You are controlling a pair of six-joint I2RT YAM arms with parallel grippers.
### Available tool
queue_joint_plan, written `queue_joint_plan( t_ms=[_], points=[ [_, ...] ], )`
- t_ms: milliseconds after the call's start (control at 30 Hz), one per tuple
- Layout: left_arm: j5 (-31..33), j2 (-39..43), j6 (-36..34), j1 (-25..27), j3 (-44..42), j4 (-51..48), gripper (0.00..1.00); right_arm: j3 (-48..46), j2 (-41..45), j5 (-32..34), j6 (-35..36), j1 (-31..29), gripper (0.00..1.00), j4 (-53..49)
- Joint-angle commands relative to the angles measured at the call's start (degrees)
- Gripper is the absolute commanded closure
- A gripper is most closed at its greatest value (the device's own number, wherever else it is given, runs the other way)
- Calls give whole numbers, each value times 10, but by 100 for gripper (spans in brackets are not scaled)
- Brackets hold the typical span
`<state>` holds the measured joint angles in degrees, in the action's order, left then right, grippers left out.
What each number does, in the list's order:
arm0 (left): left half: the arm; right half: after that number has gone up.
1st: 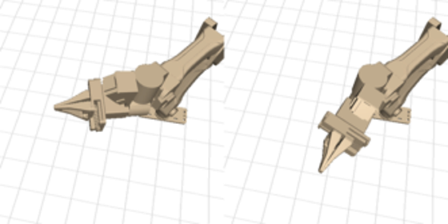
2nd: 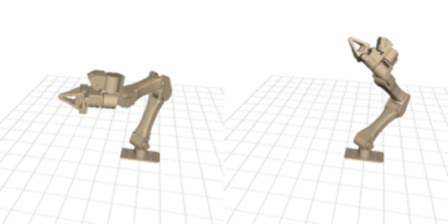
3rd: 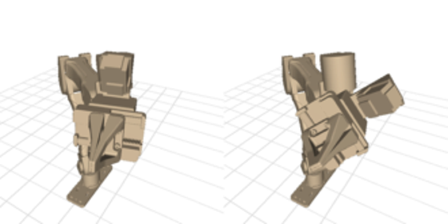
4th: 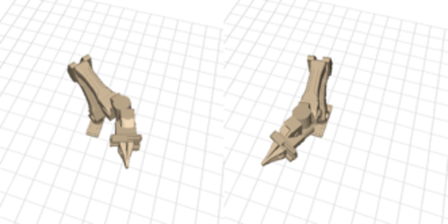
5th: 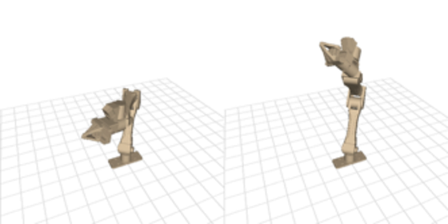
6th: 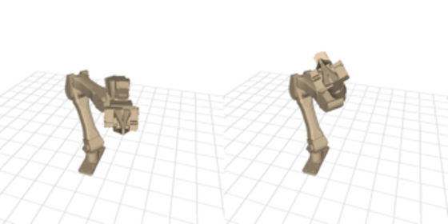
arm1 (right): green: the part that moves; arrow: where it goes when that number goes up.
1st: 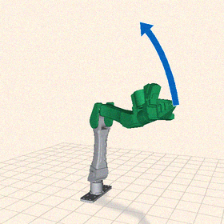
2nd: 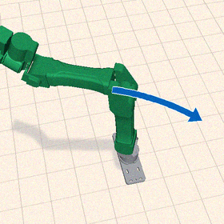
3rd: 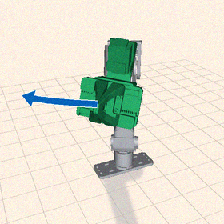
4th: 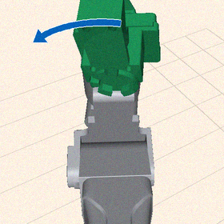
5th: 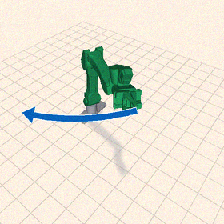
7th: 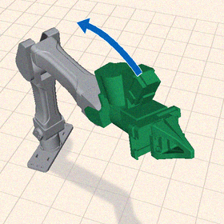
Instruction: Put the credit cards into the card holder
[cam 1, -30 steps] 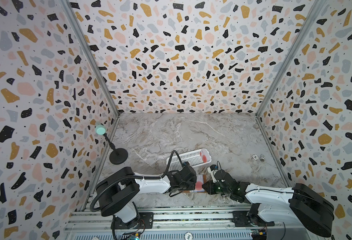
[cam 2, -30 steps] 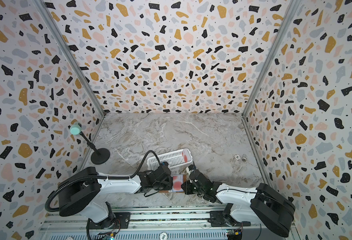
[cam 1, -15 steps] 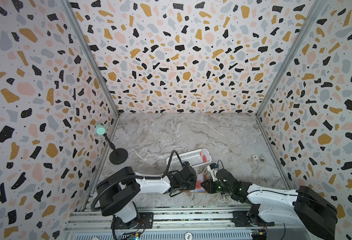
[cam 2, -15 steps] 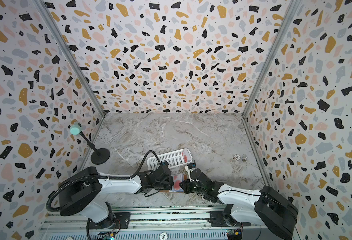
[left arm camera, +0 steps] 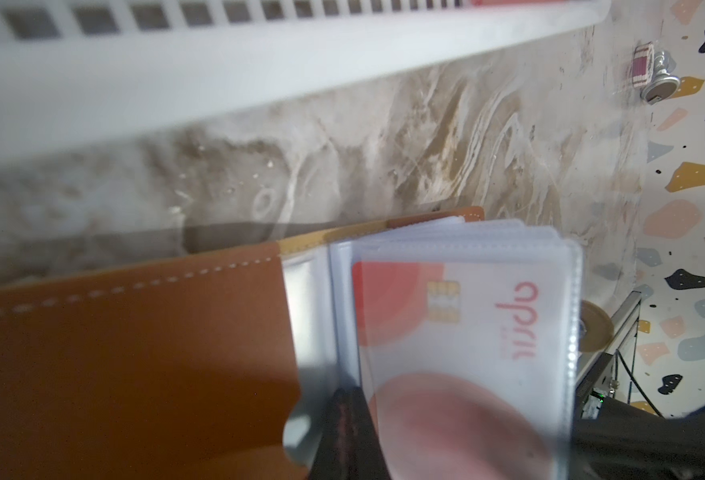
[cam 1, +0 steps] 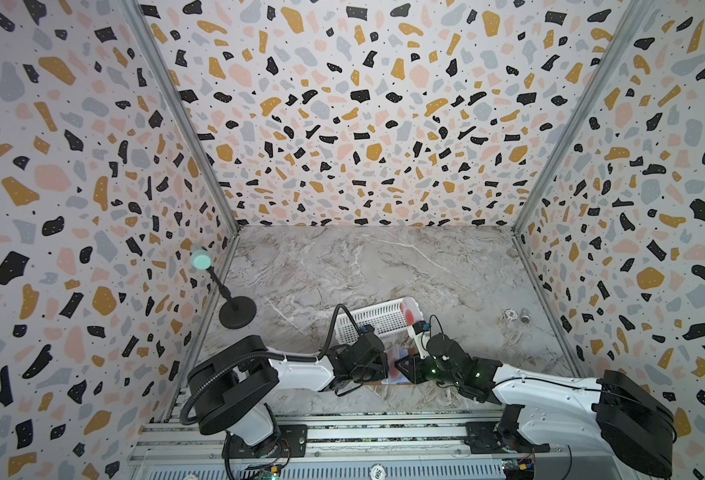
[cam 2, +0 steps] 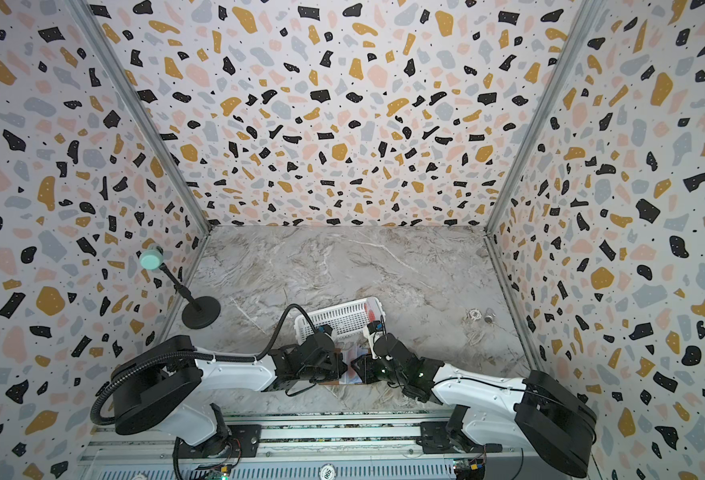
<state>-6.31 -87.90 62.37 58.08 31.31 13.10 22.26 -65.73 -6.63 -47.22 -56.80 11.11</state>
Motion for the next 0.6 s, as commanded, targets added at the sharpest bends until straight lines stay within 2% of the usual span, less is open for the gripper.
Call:
queue_joint_plan(
  t_ms=[0,233,567],
  points=[
    [-14,26,14,-11,-23,9,95,26,-16,25,8,-11,75,-26],
    [-30,42,22,-24,-49,47,93,54,-45,43,12,-27,74,-42],
    [-28,70,24,-35,-61,39,93,75,-60,55,13,-40,70,-54]
  ],
)
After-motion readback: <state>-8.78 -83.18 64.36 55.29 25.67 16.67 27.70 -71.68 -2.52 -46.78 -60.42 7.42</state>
